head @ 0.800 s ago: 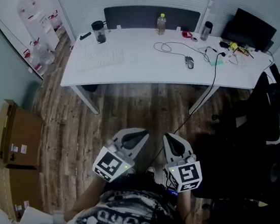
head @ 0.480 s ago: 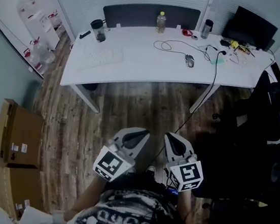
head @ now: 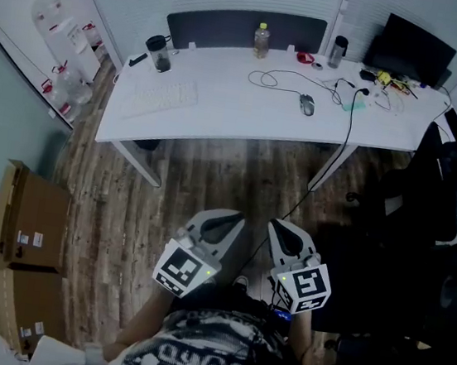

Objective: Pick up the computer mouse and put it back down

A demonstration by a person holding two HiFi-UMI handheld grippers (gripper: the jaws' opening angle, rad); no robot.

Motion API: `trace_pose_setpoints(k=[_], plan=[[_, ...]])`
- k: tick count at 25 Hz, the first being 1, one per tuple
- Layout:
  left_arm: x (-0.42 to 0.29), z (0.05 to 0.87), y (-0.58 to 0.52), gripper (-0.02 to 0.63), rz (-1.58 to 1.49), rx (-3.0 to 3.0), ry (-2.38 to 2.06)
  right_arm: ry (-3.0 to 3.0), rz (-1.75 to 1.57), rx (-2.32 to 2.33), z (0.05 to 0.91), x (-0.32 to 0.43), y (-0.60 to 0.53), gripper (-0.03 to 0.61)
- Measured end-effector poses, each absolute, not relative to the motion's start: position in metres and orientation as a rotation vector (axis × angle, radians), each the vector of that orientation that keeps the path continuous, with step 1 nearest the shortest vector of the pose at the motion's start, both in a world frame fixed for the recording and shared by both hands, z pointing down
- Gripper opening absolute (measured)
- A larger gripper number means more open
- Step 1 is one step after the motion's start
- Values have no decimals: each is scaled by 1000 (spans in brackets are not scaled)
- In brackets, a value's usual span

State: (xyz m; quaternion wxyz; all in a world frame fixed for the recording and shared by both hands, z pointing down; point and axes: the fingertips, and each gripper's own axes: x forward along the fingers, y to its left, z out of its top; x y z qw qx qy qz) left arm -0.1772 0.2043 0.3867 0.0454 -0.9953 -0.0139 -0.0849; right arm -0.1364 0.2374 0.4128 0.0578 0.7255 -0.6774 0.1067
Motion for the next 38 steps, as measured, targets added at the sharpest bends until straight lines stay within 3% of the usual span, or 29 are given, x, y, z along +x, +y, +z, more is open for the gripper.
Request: trace_pose_setpoints(k=[21, 38], plan=[[-123, 418, 189, 5, -357, -3042, 22, -2113, 391, 2160, 446, -74, 218, -6], [33, 417, 32, 5, -328, -3034, -179, -1926, 470, 2240, 455, 73, 72, -6]])
